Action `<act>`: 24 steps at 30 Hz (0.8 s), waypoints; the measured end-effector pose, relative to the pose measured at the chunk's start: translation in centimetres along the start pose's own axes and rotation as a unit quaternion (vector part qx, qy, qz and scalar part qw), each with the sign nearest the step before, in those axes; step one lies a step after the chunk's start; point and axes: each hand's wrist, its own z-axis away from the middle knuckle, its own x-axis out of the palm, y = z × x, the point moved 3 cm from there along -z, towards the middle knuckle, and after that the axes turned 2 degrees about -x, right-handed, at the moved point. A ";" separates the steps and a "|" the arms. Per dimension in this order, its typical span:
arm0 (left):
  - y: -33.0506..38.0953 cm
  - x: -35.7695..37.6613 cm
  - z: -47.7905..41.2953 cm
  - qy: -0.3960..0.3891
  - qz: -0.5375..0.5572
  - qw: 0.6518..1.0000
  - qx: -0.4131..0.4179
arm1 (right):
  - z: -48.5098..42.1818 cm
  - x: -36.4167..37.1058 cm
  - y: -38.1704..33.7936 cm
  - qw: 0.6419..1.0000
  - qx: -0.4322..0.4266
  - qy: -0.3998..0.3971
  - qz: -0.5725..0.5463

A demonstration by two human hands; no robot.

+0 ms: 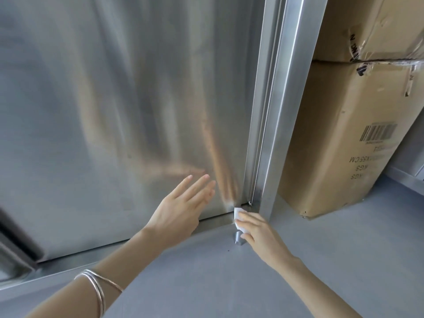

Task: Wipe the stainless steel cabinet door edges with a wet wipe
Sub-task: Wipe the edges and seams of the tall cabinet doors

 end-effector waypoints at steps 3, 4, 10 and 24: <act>1.0 0.2 1.9 0.003 0.071 0.997 -0.001 | -0.4 0.2 1.0 1.000 0.021 -0.014 0.016; 1.3 0.3 2.4 0.006 0.095 0.995 -0.008 | -0.6 0.3 1.0 0.999 0.027 -0.013 0.019; 1.1 -2.9 3.2 -0.045 0.233 0.964 -0.117 | 0.2 -4.1 -2.6 0.999 0.049 -0.021 0.002; -10.6 -33.6 -0.6 -0.202 0.312 0.908 -0.196 | -0.8 -41.2 -20.8 0.997 -0.016 -0.013 -0.073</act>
